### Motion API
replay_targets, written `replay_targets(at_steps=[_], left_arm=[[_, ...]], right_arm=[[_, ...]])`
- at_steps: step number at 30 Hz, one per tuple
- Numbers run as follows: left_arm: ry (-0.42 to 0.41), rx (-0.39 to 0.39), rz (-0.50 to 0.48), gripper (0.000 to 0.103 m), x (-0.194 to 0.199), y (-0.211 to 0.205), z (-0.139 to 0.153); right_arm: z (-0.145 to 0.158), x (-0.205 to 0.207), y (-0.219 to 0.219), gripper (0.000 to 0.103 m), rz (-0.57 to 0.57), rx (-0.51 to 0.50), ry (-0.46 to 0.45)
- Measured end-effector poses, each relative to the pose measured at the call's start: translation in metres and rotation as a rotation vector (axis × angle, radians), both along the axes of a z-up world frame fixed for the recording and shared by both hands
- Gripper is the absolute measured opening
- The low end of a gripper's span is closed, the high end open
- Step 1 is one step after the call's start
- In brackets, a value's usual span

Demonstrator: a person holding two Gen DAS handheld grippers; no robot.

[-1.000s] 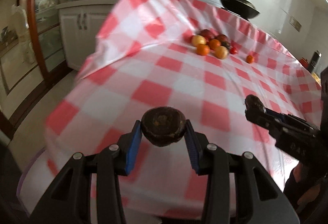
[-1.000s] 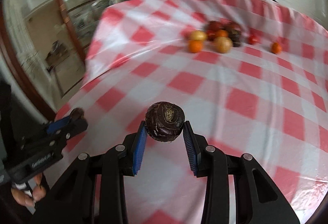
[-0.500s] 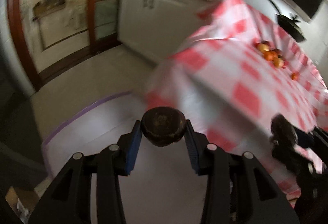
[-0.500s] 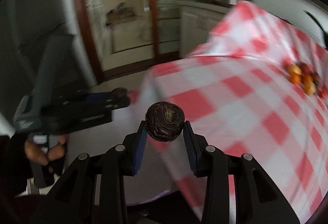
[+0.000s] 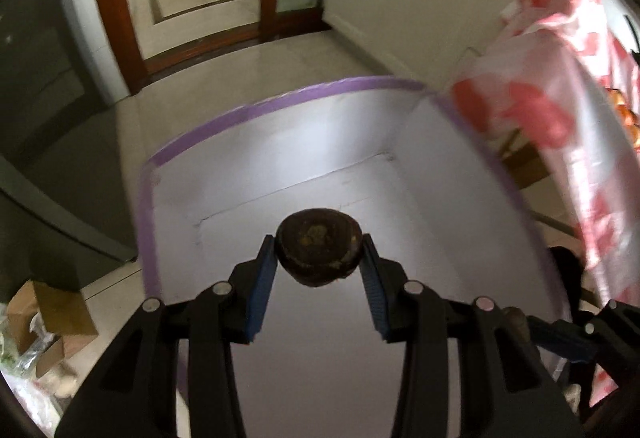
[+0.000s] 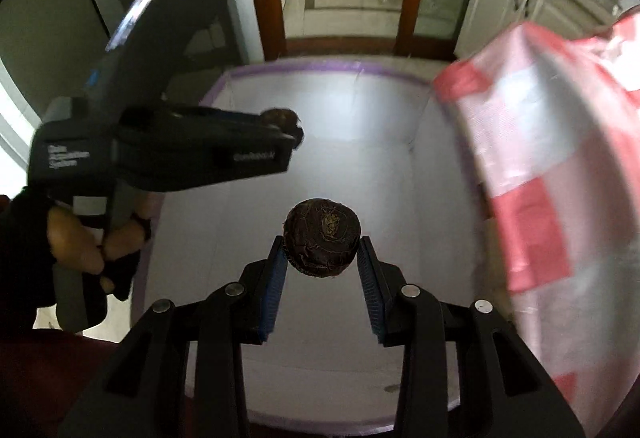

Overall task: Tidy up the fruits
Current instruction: 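Carry both mangosteens to the white box and open both grippers, then return both grippers from the box to the fruit on the table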

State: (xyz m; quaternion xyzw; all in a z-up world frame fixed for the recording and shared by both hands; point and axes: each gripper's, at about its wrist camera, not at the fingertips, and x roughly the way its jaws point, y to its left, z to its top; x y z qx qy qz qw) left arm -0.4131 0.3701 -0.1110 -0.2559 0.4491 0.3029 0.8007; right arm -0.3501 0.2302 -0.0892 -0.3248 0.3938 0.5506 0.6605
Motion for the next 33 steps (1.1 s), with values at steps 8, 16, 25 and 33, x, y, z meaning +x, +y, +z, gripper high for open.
replay_targets(at_steps=[8, 16, 25, 33], left_arm=[[0.044, 0.002, 0.028, 0.042, -0.008, 0.006, -0.014], [0.044, -0.001, -0.001, 0.073, -0.001, -0.001, -0.013], [0.029, -0.030, 0.036, 0.090, -0.004, 0.007, -0.014], [-0.003, 0.032, 0.030, 0.090, 0.005, 0.005, 0.005]], right_arm=[[-0.037, -0.010, 0.023, 0.037, 0.071, -0.095, -0.004], [-0.047, -0.008, 0.018, 0.061, 0.010, -0.131, 0.003], [-0.027, -0.006, -0.001, 0.072, -0.001, -0.096, -0.009], [0.011, -0.005, -0.019, 0.074, 0.010, -0.004, -0.047]])
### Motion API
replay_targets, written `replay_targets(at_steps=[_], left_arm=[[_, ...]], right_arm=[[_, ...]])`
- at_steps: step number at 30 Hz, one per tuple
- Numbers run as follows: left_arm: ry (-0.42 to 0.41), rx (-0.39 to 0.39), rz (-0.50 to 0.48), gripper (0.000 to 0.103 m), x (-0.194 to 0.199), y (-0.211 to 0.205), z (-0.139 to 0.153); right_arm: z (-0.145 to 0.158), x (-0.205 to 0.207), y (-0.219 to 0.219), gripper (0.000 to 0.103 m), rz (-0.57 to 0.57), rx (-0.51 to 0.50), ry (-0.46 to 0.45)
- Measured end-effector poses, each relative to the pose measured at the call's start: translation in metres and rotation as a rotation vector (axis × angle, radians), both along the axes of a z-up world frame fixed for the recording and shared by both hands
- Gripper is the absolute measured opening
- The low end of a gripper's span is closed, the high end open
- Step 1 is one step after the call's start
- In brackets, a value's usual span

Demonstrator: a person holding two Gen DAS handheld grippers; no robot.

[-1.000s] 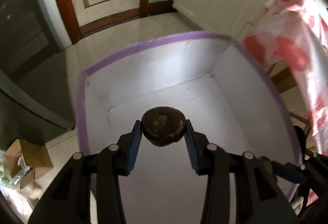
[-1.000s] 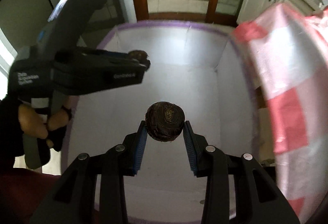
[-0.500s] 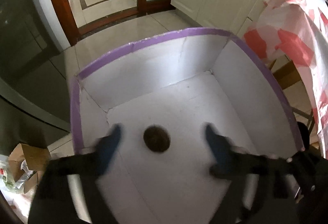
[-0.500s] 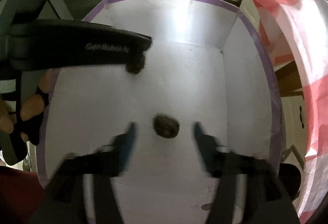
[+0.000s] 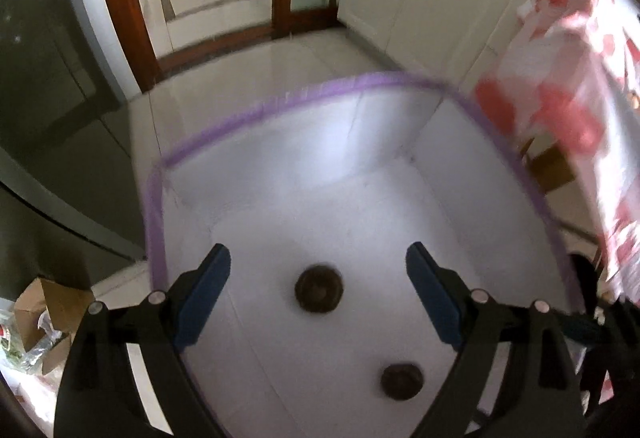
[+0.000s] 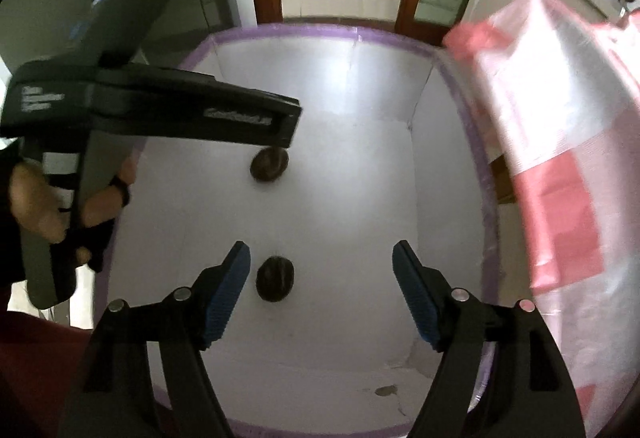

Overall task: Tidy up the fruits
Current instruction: 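Return both grippers from the box to the fruit on the table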

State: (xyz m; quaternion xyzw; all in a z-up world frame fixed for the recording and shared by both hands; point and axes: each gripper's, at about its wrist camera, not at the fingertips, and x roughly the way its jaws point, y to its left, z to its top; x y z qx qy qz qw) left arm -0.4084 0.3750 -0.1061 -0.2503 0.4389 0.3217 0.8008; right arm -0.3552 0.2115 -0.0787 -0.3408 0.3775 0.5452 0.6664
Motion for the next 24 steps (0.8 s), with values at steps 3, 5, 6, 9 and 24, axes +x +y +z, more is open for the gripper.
replay_targets(at_steps=[3, 5, 6, 9, 24], left_arm=[[-0.074, 0.116, -0.007, 0.095, 0.006, -0.009, 0.035], [-0.103, 0.198, -0.024, 0.100, 0.011, -0.017, 0.055], [-0.120, 0.260, -0.038, 0.100, 0.016, -0.025, 0.069], [-0.159, 0.376, -0.081, 0.102, 0.029, -0.043, 0.098], [-0.286, 0.430, -0.425, 0.102, 0.169, -0.163, 0.194]], right_arm=[[0.017, 0.000, -0.011, 0.080, -0.002, 0.056, -0.010], [0.030, 0.002, -0.023, 0.080, -0.016, 0.097, -0.007], [0.035, 0.004, -0.028, 0.080, -0.026, 0.118, -0.007], [0.058, 0.011, -0.050, 0.080, -0.060, 0.197, -0.001], [0.181, 0.107, -0.230, 0.087, -0.585, 0.638, -0.120]])
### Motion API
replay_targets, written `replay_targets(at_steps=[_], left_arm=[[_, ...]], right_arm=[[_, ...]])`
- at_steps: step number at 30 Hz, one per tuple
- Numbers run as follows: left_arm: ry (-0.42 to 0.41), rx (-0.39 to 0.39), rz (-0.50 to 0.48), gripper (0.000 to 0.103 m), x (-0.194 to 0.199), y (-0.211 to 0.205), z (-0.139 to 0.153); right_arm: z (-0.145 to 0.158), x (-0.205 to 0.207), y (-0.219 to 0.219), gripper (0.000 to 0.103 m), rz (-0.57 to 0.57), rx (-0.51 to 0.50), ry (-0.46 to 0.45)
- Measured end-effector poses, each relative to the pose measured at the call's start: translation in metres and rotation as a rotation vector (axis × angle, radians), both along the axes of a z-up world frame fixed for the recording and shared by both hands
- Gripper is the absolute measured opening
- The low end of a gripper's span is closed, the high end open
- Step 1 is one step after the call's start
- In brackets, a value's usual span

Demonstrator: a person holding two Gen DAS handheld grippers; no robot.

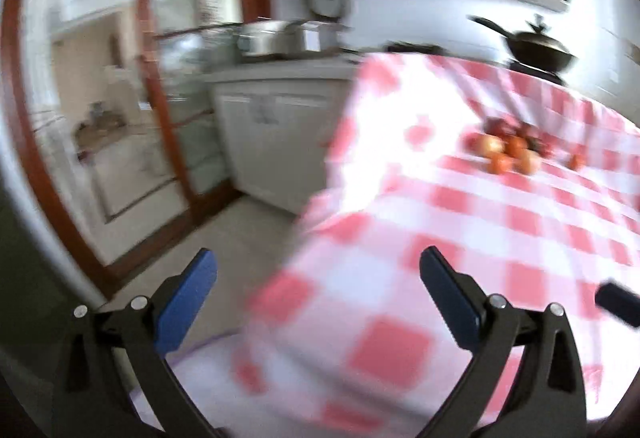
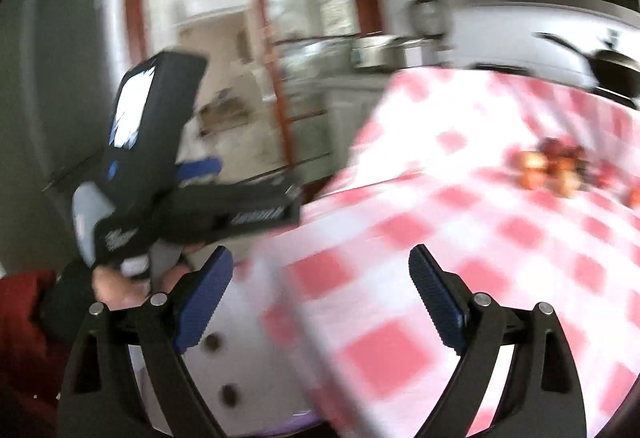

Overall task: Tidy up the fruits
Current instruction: 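Return both grippers from the box to the fruit on the table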

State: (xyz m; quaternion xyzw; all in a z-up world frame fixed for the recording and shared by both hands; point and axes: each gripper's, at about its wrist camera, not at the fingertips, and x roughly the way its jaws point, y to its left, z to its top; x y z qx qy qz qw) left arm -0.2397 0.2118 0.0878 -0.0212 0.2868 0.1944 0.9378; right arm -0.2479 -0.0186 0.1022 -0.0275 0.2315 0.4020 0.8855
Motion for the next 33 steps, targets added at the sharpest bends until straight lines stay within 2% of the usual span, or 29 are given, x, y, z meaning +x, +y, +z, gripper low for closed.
replay_targets(at_steps=[4, 7, 10, 13, 15, 21, 24, 28, 32, 33], left_arm=[[0.054, -0.080, -0.166, 0.102, 0.068, -0.051, -0.010], [0.098, -0.100, -0.255, 0.102, 0.122, -0.093, -0.029], [0.159, -0.137, -0.319, 0.102, 0.171, -0.125, -0.048], [0.188, -0.163, -0.342, 0.102, 0.205, -0.140, -0.062], [0.200, -0.172, -0.359, 0.102, 0.225, -0.148, -0.068], [0.184, -0.229, -0.383, 0.101, 0.255, -0.140, -0.066], [0.174, -0.341, -0.379, 0.101, 0.256, -0.126, -0.070], [0.135, -0.396, -0.373, 0.101, 0.253, -0.116, -0.069], [0.127, -0.413, -0.375, 0.101, 0.251, -0.113, -0.069], [0.128, -0.412, -0.377, 0.101, 0.252, -0.113, -0.069]], right_arm=[[-0.001, 0.055, -0.040, 0.087, -0.254, -0.004, 0.021], [-0.009, 0.103, -0.063, 0.087, -0.430, -0.050, 0.072], [-0.022, 0.138, -0.090, 0.087, -0.554, -0.092, 0.089], [-0.033, 0.179, -0.109, 0.087, -0.655, -0.148, 0.118], [-0.039, 0.209, -0.122, 0.087, -0.701, -0.169, 0.167], [-0.046, 0.267, -0.159, 0.087, -0.800, -0.121, 0.281], [-0.051, 0.298, -0.184, 0.087, -0.848, -0.063, 0.329], [-0.065, 0.338, -0.211, 0.087, -0.838, 0.075, 0.429], [-0.067, 0.359, -0.197, 0.087, -0.793, 0.045, 0.415], [-0.066, 0.365, -0.189, 0.086, -0.778, 0.014, 0.380]])
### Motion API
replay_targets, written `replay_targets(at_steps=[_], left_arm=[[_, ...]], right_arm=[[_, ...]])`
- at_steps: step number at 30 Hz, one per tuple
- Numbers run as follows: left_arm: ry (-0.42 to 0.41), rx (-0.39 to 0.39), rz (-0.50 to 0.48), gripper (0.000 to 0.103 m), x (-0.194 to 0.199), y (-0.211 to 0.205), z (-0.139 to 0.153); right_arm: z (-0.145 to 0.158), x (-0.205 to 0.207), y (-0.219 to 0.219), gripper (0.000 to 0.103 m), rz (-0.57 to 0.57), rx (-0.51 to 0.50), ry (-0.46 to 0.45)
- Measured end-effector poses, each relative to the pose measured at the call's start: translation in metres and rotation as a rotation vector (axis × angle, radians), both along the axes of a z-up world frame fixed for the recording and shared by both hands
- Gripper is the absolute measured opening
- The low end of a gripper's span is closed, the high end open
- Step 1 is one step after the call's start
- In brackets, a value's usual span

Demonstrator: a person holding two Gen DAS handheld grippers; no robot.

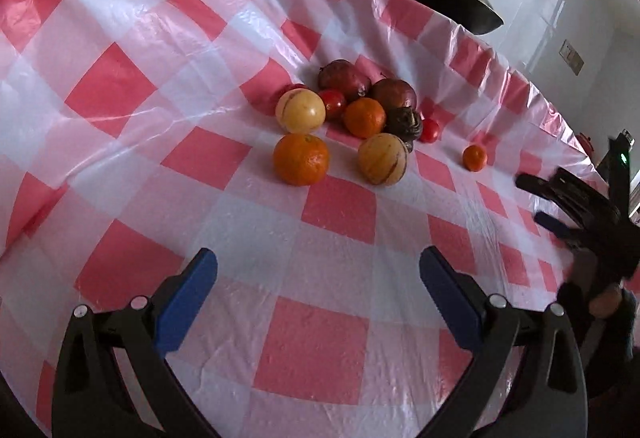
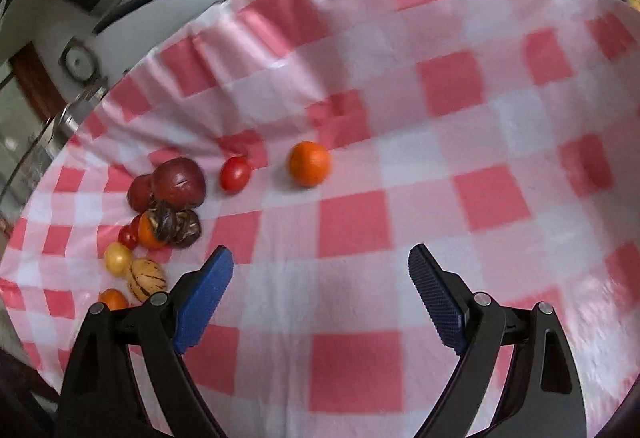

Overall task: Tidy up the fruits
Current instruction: 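Grasp an orange with the right gripper while the left gripper grasps another orange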

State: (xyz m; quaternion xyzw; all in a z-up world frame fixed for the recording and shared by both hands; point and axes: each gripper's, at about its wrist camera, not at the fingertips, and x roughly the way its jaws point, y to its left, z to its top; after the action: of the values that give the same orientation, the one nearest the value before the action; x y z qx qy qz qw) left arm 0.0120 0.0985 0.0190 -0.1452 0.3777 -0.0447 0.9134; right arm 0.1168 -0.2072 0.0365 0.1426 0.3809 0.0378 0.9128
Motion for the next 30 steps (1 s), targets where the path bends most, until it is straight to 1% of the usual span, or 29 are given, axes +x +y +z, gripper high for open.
replay_targets(at_steps=[1, 3, 6, 8, 12, 14, 15, 16, 17, 18, 21, 24, 27, 30], left_arm=[[0.001, 0.002, 0.001, 0.101, 0.000, 0.000, 0.000], [-0.002, -0.001, -0.001, 0.101, 0.000, 0.000, 0.000], [-0.007, -0.005, -0.005, 0.101, -0.001, 0.000, 0.001], [-0.007, -0.002, -0.008, 0.101, -0.002, -0.001, 0.001], [-0.007, 0.000, -0.008, 0.101, -0.002, -0.001, 0.001], [-0.006, 0.000, -0.008, 0.101, -0.002, -0.001, 0.001], [-0.004, -0.001, -0.009, 0.101, -0.002, -0.001, 0.001], [0.000, -0.003, -0.007, 0.101, -0.001, -0.001, 0.000], [0.000, -0.004, -0.002, 0.101, -0.001, 0.000, 0.000], [-0.001, -0.007, 0.000, 0.101, -0.002, 0.000, 0.000], [0.001, -0.009, 0.003, 0.101, -0.001, 0.001, 0.000], [0.003, -0.007, 0.004, 0.101, -0.001, 0.001, 0.000], [0.008, -0.003, 0.005, 0.101, 0.000, 0.000, 0.000], [0.016, 0.001, 0.004, 0.101, 0.001, -0.001, -0.001]], right_arm=[[0.001, 0.004, 0.005, 0.084, 0.000, -0.037, -0.020], [-0.001, 0.015, 0.009, 0.084, -0.010, -0.067, -0.027], [-0.012, 0.042, 0.009, 0.083, -0.023, -0.071, 0.021], [-0.020, 0.064, 0.013, 0.080, -0.036, -0.107, 0.055], [-0.025, 0.093, 0.026, 0.072, -0.029, -0.174, 0.081], [-0.027, 0.107, 0.032, 0.067, -0.033, -0.205, 0.098], [-0.029, 0.111, 0.036, 0.061, -0.030, -0.230, 0.111], [-0.033, 0.115, 0.041, 0.049, -0.020, -0.262, 0.131], [-0.033, 0.115, 0.045, 0.047, -0.019, -0.283, 0.125], [-0.032, 0.113, 0.046, 0.039, -0.024, -0.288, 0.119], [-0.031, 0.096, 0.042, 0.039, -0.028, -0.222, 0.110], [-0.027, 0.056, 0.033, 0.039, -0.012, -0.120, 0.082], [-0.025, 0.014, 0.030, 0.039, 0.017, -0.066, 0.049], [-0.027, -0.014, 0.024, 0.039, 0.018, -0.019, 0.033]])
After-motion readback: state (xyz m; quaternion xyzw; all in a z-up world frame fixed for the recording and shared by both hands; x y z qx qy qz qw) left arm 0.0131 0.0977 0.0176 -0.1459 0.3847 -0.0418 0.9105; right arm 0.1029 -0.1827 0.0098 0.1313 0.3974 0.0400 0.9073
